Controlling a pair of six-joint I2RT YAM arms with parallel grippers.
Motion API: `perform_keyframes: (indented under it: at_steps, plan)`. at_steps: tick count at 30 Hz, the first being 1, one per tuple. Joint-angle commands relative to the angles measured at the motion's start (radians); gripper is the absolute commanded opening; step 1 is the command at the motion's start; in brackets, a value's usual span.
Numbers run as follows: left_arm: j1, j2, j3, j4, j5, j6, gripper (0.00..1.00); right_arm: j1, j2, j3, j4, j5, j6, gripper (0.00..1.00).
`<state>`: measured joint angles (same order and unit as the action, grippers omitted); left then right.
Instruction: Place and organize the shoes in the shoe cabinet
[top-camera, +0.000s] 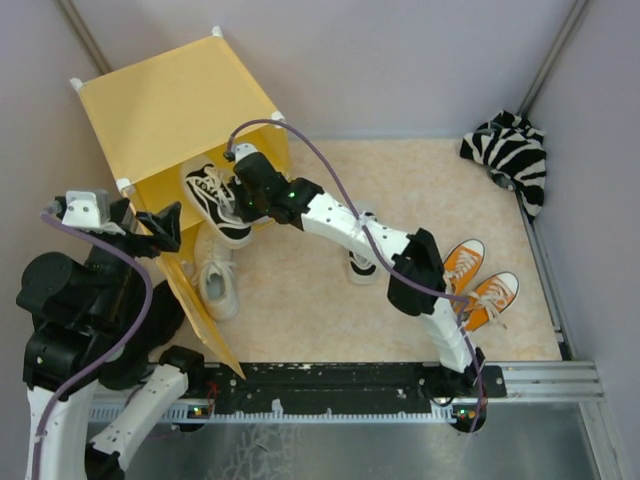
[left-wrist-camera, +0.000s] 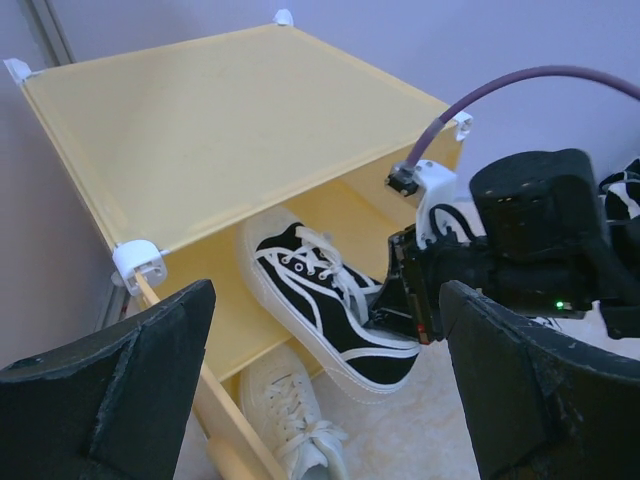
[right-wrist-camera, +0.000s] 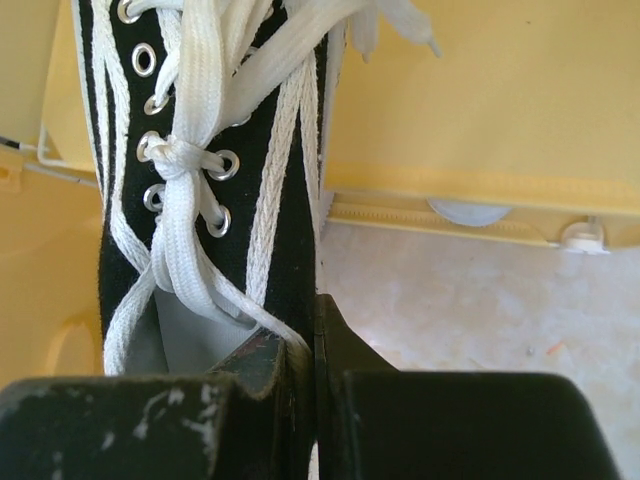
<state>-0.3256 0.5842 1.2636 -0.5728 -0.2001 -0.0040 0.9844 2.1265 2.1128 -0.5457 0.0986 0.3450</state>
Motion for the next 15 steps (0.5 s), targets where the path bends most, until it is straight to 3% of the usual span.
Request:
perform_keyframes:
  at_steps: [1,11,12,14,15]
  plan:
    - [-0.003,-0.034,0.009,0.014,0.017,0.019,0.99,0.02,0.037,0.194,0.073,-0.014,0.036,0.0]
    - [-0.003,-0.06,-0.018,0.005,0.015,0.029,0.99,0.056,0.19,0.371,0.098,0.005,0.086,0.0]
    - [-0.003,-0.061,-0.018,0.004,0.013,0.029,0.99,0.056,0.193,0.367,0.106,0.01,0.091,0.02]
    - [-0.003,-0.061,-0.018,0.001,0.013,0.029,0.99,0.056,0.197,0.36,0.115,0.015,0.091,0.23]
    - [-0.002,-0.06,-0.017,0.001,0.014,0.029,0.99,0.056,0.199,0.357,0.119,0.01,0.086,0.27]
